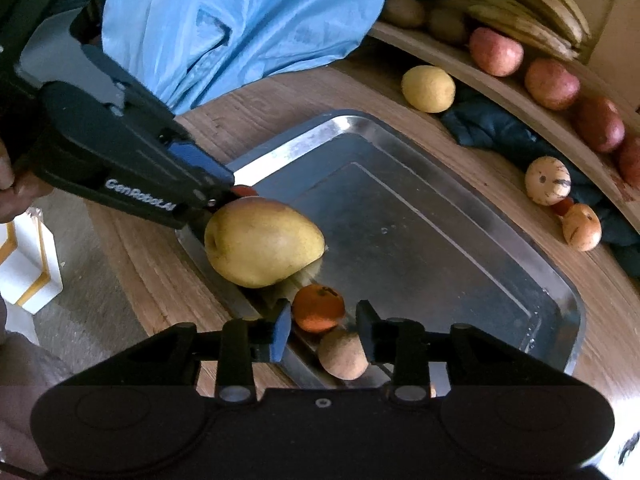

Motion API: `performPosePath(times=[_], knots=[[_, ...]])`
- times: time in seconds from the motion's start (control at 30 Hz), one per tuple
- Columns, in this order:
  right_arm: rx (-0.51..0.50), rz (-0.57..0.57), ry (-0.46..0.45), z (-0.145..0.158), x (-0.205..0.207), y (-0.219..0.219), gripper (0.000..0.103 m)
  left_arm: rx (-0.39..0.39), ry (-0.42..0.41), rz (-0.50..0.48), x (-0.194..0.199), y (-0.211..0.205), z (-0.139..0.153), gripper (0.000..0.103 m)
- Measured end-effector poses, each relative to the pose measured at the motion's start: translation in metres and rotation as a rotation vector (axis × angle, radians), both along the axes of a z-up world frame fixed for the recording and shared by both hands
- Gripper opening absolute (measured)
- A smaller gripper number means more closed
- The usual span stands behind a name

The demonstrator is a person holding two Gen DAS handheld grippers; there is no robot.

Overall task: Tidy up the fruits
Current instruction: 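Lower both fruits into the tray and open both tools, then lift both open tools away from the tray toward the shelf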

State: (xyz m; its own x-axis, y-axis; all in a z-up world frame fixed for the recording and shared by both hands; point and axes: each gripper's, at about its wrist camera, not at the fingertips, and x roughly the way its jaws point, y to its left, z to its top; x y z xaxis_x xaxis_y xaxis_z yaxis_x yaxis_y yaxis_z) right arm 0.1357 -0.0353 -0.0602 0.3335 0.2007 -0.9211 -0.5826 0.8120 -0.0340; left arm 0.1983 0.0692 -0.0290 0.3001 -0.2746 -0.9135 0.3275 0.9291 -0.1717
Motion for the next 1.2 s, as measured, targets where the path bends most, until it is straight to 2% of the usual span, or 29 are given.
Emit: performPosePath(times=[0.1,0.23,0.33,0.5,0.6,0.67,0.73,0.87,1.2], knots=[[0.010,-0.036,-0.009,0.003,-0.003,-0.005,0.044,-0.002,0.003,-0.002,-0.002,0.002,0.003,0.032],[0.014,-0.075,-0.019,0.008,-0.009,-0.010,0.053,0.013,-0.005,0.001,-0.005,0.004,0.008,0.050],[0.013,-0.107,-0.027,0.012,-0.013,-0.013,0.057,0.013,-0.002,0.003,-0.006,0.007,0.010,0.054],[0.017,-0.161,-0.036,0.021,-0.019,-0.016,0.066,0.019,-0.010,-0.004,-0.010,0.010,0.016,0.066],[0.017,-0.186,-0.043,0.026,-0.023,-0.020,0.071,0.018,-0.016,-0.007,-0.011,0.011,0.020,0.077],[0.016,-0.204,-0.040,0.029,-0.025,-0.024,0.078,0.019,-0.026,-0.005,-0.011,0.011,0.023,0.090],[0.013,-0.225,-0.035,0.032,-0.027,-0.030,0.085,0.012,-0.041,-0.001,-0.012,0.012,0.025,0.096],[-0.001,-0.284,-0.019,0.035,-0.032,-0.045,0.093,0.010,-0.046,0.002,-0.010,0.010,0.025,0.099],[-0.048,-0.417,-0.004,0.038,-0.039,-0.090,0.098,0.034,-0.040,0.020,-0.002,0.009,0.024,0.102]])
